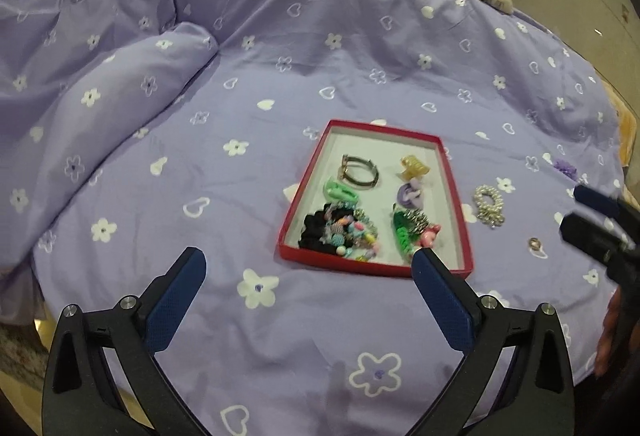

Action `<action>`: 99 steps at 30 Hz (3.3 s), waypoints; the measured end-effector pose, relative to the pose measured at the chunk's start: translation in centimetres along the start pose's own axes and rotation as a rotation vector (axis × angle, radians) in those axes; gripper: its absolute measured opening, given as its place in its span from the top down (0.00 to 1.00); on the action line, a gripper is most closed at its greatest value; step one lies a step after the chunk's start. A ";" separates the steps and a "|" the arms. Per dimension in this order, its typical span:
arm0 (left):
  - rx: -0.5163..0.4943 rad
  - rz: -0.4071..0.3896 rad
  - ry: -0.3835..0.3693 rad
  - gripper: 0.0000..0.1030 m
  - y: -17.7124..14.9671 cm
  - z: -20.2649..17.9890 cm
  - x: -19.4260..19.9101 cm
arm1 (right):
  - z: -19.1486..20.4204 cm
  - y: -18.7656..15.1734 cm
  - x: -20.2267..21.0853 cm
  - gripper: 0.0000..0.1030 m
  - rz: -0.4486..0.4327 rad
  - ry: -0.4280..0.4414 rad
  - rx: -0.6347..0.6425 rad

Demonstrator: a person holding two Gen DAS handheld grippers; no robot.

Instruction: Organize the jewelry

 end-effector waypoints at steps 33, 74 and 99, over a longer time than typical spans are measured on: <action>-0.041 -0.042 0.099 0.00 -4.7 -0.8 -0.3 | 0.4 -6.0 -3.7 0.02 0.055 0.001 -0.044; -0.040 -0.042 0.081 0.00 -4.5 -1.3 0.2 | 1.0 -6.0 -3.1 0.02 0.049 0.015 -0.043; -0.029 -0.038 0.082 0.00 -4.5 -1.0 -0.1 | 1.1 -5.3 -2.7 0.02 0.035 0.028 -0.040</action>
Point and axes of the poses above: each gripper's, at about its wrist camera, not at the fingertips, and x roughly against the way its jaws point, z to its left, y to its top, the point moved 4 cm from there along -x, roughly the way its jaws point, and after that the axes turned 9 degrees about -y, right-handed, at the moved point
